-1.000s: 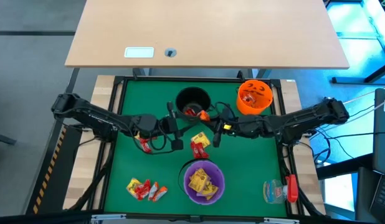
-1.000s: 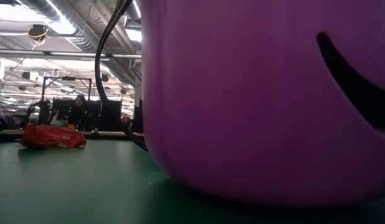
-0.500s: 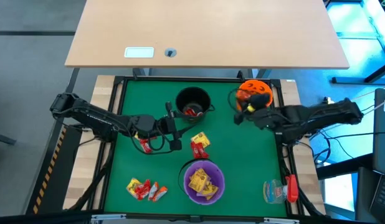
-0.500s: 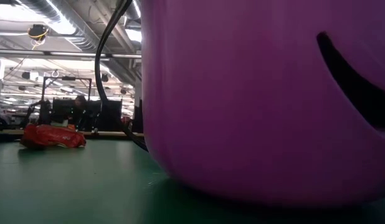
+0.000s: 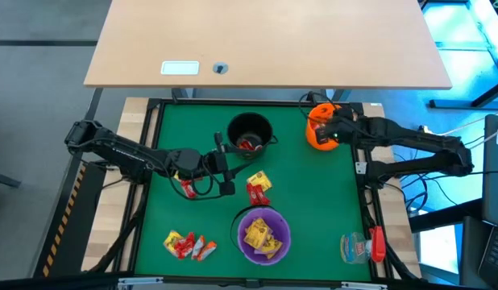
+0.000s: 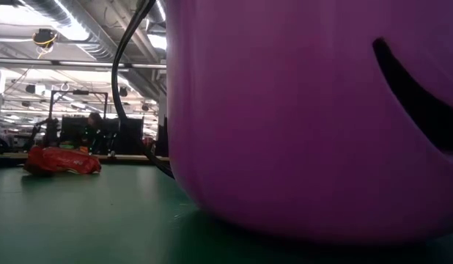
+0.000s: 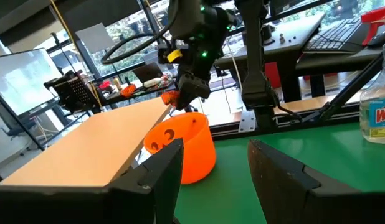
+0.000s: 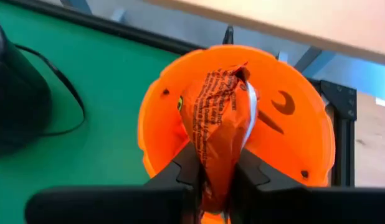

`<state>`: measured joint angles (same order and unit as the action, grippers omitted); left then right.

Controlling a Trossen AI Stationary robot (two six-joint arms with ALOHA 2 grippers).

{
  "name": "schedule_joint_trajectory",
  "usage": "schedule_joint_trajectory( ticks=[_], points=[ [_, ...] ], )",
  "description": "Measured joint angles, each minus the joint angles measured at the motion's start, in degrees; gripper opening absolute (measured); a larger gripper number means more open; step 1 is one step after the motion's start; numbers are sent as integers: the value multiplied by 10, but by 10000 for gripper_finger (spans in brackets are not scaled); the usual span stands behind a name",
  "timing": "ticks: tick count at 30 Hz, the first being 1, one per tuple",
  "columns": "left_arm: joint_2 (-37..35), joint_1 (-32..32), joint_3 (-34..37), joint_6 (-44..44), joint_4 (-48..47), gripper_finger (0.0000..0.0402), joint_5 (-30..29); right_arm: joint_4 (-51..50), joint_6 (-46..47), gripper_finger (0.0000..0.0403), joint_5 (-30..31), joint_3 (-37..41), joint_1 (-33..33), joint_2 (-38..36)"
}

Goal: Sort candy
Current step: Put the orange candy into the orange bucket, then put the red candy into the black bucket

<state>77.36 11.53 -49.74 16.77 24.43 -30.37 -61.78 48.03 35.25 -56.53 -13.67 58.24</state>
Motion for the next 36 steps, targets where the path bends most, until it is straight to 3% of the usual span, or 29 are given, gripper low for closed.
schedule_joint_trajectory(
  ticks=[6, 13, 20, 23, 28, 36],
  points=[
    [0, 3, 0, -2, -5, 175, 0, 0, -29, 124, -26, 0, -45, 0],
    [0, 4, 0, -12, -16, 175, 1, 4, -61, 224, -67, 0, -51, -6],
    [0, 15, 0, -13, -26, 175, 24, 16, -96, 243, -229, -30, -39, -37],
    [0, 19, 0, -13, -31, 175, 50, 50, -109, 243, -257, -38, 6, -46],
    [0, 20, 0, -17, -63, 175, 96, 121, -109, 244, -235, -38, 110, -46],
    [1, 20, 0, -70, -191, 175, 194, 183, -114, 243, -93, -38, 264, 8]
  ],
)
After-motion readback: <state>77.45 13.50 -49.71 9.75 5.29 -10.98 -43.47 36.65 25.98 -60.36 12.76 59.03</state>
